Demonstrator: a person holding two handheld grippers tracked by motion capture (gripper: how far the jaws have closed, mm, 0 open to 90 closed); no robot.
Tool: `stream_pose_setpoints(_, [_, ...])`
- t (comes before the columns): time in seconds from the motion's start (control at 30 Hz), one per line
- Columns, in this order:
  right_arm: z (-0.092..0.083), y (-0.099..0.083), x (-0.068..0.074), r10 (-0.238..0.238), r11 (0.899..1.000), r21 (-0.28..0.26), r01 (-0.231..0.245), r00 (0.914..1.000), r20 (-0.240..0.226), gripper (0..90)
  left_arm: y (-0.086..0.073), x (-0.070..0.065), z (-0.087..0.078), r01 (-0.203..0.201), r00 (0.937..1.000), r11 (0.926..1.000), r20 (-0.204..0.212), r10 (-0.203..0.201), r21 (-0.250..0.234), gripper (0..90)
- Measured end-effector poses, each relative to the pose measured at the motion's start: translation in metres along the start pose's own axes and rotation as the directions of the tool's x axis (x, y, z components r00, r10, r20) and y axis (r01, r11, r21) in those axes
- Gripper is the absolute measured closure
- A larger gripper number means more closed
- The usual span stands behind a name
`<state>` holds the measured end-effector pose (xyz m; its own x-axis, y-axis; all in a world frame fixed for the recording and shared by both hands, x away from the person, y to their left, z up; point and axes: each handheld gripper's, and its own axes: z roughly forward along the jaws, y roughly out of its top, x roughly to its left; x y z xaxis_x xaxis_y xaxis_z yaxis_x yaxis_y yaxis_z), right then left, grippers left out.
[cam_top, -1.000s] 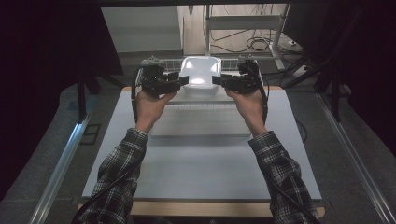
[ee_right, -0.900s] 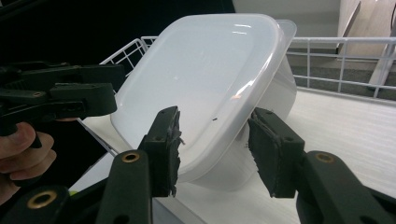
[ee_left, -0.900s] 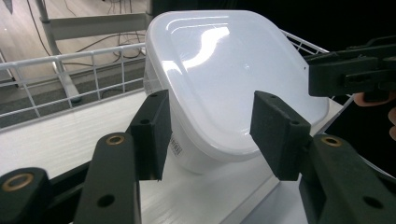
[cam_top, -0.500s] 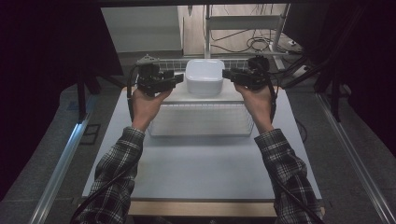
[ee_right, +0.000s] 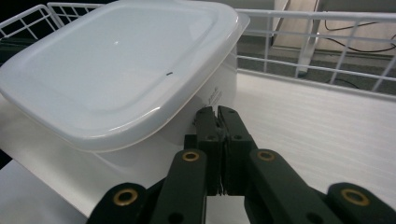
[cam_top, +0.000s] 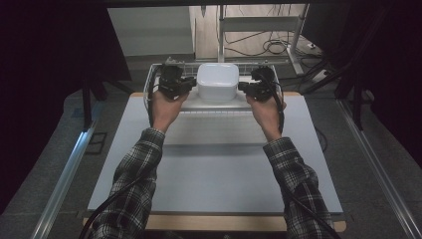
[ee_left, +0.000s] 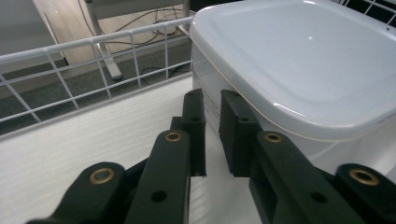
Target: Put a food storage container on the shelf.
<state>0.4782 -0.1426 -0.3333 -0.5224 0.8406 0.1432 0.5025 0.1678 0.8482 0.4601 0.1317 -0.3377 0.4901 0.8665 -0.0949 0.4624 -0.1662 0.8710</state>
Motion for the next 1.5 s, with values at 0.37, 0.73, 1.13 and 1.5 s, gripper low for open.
stream_pose_setpoints(0.37, [0.003, 0.002, 0.01, -0.019, 1.0, 0.007, 0.019, 0.9998, 0.006, 87.9, -0.007, 0.005, -0.011, 0.021, 0.9996, 0.9998, 0.018, -0.021, -0.005, 80.4])
stream_pose_setpoints(0.73, [-0.022, -0.01, 0.006, -0.067, 0.997, -0.025, 0.068, 0.9975, 0.022, 73.9, -0.018, 0.0, -0.04, -0.034, 0.9994, 0.9993, 0.005, 0.034, -0.018, 73.5])
stream_pose_setpoints(1.13, [-0.051, -0.041, 0.021, -0.14, 0.988, -0.073, 0.136, 0.9888, -0.051, 60.9, -0.059, -0.011, -0.071, -0.023, 0.9953, 0.9986, 0.092, 0.028, -0.047, 62.8])
stream_pose_setpoints(1.5, [-0.066, -0.077, 0.034, -0.207, 0.978, -0.059, 0.202, 0.9724, -0.107, 45.0, -0.106, -0.035, -0.083, -0.093, 0.9835, 0.9955, 0.154, 0.095, -0.016, 43.4])
